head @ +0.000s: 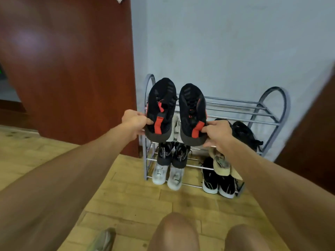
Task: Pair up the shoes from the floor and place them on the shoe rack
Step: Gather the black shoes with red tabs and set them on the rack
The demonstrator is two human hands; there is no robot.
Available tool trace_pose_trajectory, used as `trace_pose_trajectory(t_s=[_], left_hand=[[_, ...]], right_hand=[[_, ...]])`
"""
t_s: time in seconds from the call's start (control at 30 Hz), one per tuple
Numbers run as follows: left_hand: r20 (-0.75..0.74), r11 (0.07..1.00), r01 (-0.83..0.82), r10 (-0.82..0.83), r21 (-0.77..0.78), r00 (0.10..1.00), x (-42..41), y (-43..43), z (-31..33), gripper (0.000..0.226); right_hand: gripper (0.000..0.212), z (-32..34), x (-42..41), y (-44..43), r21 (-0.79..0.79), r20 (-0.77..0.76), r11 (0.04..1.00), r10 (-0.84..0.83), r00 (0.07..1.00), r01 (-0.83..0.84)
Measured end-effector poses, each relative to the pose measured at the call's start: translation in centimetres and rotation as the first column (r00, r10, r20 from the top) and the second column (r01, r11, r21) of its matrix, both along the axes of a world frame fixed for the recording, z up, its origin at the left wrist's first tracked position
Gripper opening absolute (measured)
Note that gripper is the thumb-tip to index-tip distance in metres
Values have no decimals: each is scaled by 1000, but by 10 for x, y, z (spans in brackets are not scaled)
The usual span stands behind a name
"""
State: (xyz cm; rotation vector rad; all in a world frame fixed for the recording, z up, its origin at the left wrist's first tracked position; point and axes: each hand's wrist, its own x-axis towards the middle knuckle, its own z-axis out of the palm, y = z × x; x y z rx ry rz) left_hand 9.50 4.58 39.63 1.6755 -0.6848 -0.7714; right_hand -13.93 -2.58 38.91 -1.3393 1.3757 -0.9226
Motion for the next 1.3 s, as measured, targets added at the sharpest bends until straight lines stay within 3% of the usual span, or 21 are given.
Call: trace_pose_trajectory(t_s=[0.27, 0.47, 0.7, 0.83, 0.9, 0.93, 1.1, 1.17, 1.3], left_hand=[[102, 999, 38, -37, -2, 994, 11, -113, 19, 28], [181, 1000, 13, -13, 2, 983, 23, -169, 13, 10], [300, 999, -16, 5, 35, 954, 25, -180, 9, 8], [224, 997, 31, -46, 69, 973, 25, -172, 9, 3], [172, 994, 85, -97, 73, 980, 22, -168, 10, 13], [149, 991, 111, -120, 69, 982, 19, -163, 11, 18], [194, 991, 134, -135, 22, 972, 12, -121, 25, 8], [228, 994, 109, -104, -10, 968, 14, -99, 29, 7], [272, 990, 137, -142, 38, 952, 24, -47, 17, 21]], right_hand=[[21, 16, 31, -99, -12, 32, 999, 49, 998, -49], [13, 12, 44, -160, -25, 45, 1000, 7, 999, -6], [29, -2, 44, -163, -137, -46, 991, -22, 999, 16], [23, 1, 44, -151, -166, -72, 986, 2, 997, -14], [15, 8, 43, -142, -154, -155, 985, 56, 986, -80], [20, 10, 43, -139, -157, -222, 982, 64, 973, -101], [34, 30, 47, -105, -421, -410, 904, -115, 905, -76], [33, 34, 56, -84, -444, -486, 873, -46, 873, -201], [43, 22, 78, -34, -372, -688, 782, 129, 714, -500]])
